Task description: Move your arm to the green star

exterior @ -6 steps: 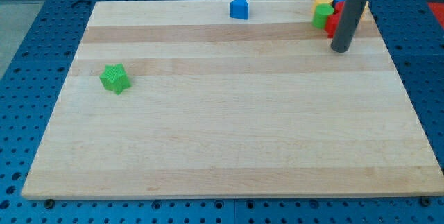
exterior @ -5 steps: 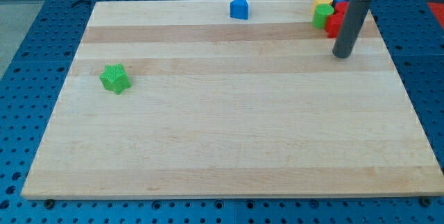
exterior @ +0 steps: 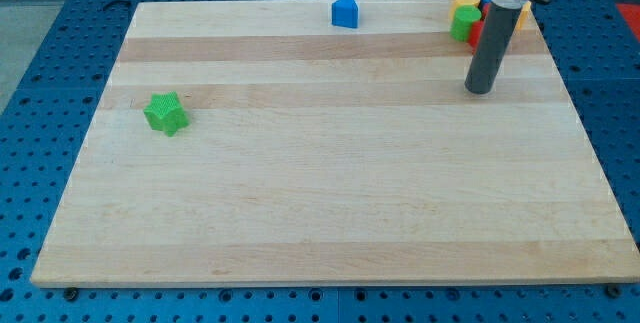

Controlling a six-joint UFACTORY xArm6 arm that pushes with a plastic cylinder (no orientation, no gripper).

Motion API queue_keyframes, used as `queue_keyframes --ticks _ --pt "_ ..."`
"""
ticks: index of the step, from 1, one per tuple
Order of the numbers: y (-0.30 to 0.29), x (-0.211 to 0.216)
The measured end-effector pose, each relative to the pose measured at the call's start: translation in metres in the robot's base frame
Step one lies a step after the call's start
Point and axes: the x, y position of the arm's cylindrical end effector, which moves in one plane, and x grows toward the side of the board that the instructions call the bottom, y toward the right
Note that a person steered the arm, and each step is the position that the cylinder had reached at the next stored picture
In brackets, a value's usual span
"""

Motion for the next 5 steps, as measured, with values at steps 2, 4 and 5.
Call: queue_keyframes --ticks 2,4,5 --pt "-0.018 0.000" --pt "-0.020 0.000" --pt "-0.029 0.002"
